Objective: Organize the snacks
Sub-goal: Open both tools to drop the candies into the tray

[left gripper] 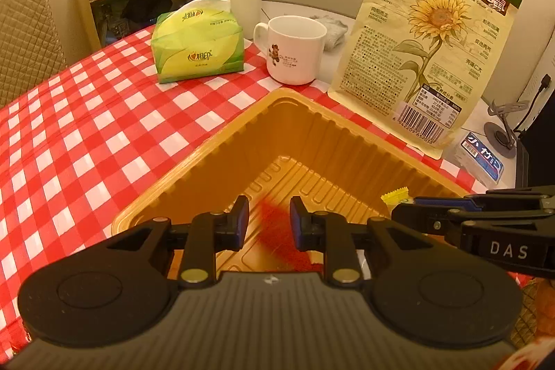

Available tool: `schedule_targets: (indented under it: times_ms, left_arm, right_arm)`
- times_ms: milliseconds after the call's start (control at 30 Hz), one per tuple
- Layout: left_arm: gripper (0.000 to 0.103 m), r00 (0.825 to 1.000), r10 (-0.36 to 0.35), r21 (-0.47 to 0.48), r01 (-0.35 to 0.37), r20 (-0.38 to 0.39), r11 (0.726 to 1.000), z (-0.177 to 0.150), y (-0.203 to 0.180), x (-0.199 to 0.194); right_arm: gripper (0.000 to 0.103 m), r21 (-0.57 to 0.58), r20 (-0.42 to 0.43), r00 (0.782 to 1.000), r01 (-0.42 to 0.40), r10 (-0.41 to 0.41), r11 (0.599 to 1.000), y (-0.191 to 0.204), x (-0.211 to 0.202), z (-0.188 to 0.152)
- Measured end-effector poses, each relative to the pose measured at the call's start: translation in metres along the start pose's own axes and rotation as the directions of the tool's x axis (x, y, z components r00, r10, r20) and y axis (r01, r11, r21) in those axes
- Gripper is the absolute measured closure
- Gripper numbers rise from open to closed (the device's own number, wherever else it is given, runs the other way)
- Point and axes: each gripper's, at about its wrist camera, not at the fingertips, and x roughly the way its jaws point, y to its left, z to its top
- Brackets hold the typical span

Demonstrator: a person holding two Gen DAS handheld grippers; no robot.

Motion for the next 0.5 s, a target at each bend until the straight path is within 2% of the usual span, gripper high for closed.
schedule_targets:
  times_ms: [133,500]
  left_arm:
    - [0.074,1.000,0.013,-0.008,-0.013,-0.001,1.000,-0.004,0.005,-0.005]
    - [0.069,0.999,0.036,-0.037,-0.035,0.012,0.999,-0.011,0.024,-0.025]
  right_arm:
    - [0.083,-0.007,-0.002,1.000,-0.004,0.004,1.000,0.004,0.004,0.002]
    - [0.083,-0.060,0.001,1.000,-0.010,0.010,0.998,0.023,0.019,0.011]
